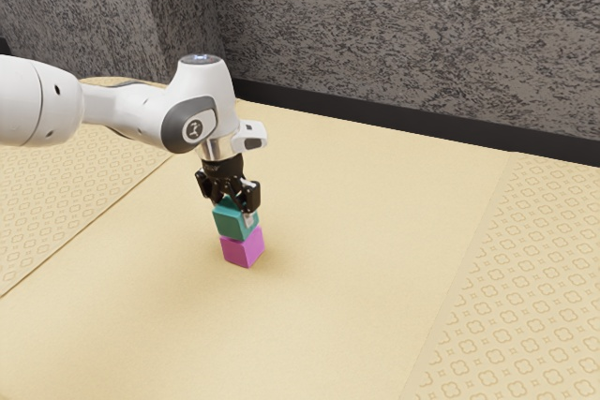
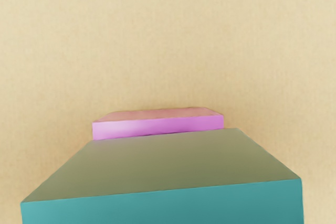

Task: Pick up the blue block with one arm, and put the blue block on the pink block with one arm

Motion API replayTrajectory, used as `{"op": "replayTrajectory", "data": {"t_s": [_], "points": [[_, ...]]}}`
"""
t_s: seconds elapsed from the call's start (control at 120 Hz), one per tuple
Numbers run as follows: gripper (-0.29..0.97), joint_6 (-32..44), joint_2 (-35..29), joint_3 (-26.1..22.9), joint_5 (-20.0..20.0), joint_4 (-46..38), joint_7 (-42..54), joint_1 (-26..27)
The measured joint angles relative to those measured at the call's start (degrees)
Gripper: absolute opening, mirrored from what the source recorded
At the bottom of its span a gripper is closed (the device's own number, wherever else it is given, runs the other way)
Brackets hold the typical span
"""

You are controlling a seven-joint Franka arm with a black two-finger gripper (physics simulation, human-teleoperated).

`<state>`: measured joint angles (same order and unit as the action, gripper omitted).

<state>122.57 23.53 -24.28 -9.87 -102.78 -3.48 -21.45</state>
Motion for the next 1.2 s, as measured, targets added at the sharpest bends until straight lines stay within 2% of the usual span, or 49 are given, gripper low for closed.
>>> {"op": "replayTrajectory", "data": {"t_s": [0.25,0.417,0.625,0.85,1.2], "points": [[0.36,0.10,0.94,0.02,0.00,0.88,0.11,0.00],[0.53,0.07,1.12,0.02,0.35,0.94,0.44,0.00],[0.62,0.00,0.33,-0.03,0.70,0.98,0.77,0.05],[0.66,-1.05,-5.80,-0.31,1.89,0.76,1.00,0.09],[0.68,-2.75,-7.05,-0.43,3.07,0.80,1.05,0.08]]}}
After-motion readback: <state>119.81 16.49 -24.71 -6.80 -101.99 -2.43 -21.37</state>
